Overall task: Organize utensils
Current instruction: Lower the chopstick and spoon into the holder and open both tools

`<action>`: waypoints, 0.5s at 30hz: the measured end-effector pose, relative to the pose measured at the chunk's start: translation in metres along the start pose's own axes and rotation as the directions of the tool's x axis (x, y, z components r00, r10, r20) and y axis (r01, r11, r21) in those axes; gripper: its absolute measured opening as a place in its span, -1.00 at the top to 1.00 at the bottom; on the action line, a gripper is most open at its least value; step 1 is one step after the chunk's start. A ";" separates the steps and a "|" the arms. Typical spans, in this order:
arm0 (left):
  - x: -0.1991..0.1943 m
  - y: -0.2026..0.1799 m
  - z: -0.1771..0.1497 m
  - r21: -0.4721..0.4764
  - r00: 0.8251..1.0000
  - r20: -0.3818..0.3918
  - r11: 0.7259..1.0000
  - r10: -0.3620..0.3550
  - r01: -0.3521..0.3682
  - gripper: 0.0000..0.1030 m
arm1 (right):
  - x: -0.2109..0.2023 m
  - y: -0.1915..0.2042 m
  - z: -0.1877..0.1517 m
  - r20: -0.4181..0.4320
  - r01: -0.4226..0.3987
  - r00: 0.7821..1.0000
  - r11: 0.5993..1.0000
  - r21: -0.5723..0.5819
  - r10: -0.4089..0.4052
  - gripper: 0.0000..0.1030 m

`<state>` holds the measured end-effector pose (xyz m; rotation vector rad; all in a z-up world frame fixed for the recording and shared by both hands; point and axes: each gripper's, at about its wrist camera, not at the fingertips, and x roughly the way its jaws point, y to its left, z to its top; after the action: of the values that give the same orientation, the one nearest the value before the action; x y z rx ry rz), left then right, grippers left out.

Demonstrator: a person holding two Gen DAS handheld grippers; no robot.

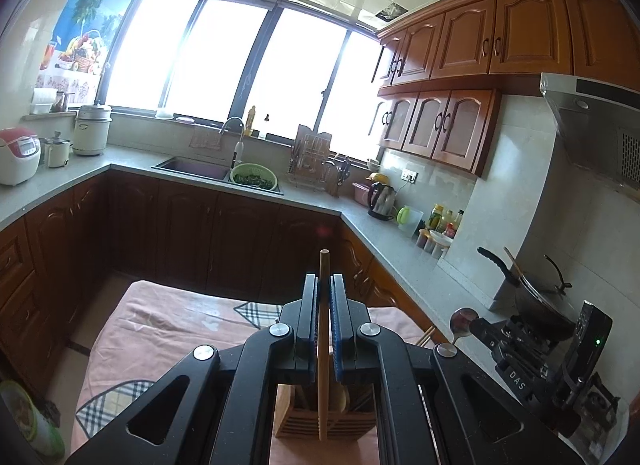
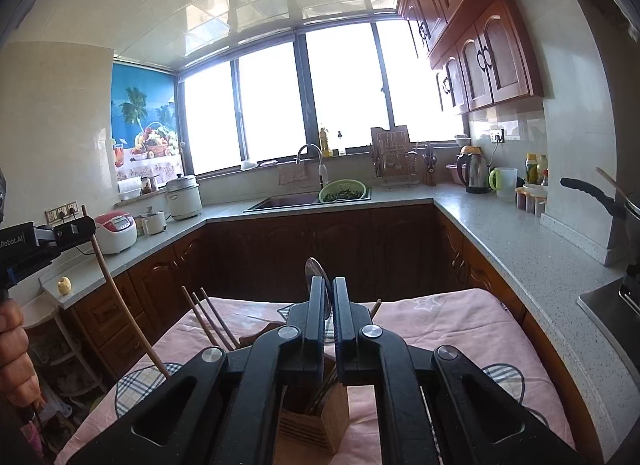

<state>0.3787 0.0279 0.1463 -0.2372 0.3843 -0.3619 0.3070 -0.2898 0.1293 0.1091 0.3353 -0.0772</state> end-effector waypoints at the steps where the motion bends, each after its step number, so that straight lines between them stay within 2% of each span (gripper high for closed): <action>1: 0.007 0.000 0.003 0.000 1.000 0.004 1.000 0.001 -0.001 0.92 | 0.005 0.001 0.003 0.005 0.006 1.000 1.000 -0.012 -0.006 0.94; 9: 0.060 0.001 0.004 0.010 1.000 0.012 1.000 0.015 -0.016 0.92 | 0.038 0.009 0.013 0.031 0.046 0.999 0.993 -0.106 -0.043 0.94; 15: 0.094 0.005 -0.013 0.007 0.999 -0.013 0.999 0.048 -0.048 0.92 | 0.059 0.015 -0.003 0.019 0.068 0.998 0.986 -0.152 -0.065 0.94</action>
<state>0.4559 -0.0055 0.1027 -0.2192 0.4011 -0.3179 0.3631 -0.2775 0.1085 -0.0546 0.3295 -0.1180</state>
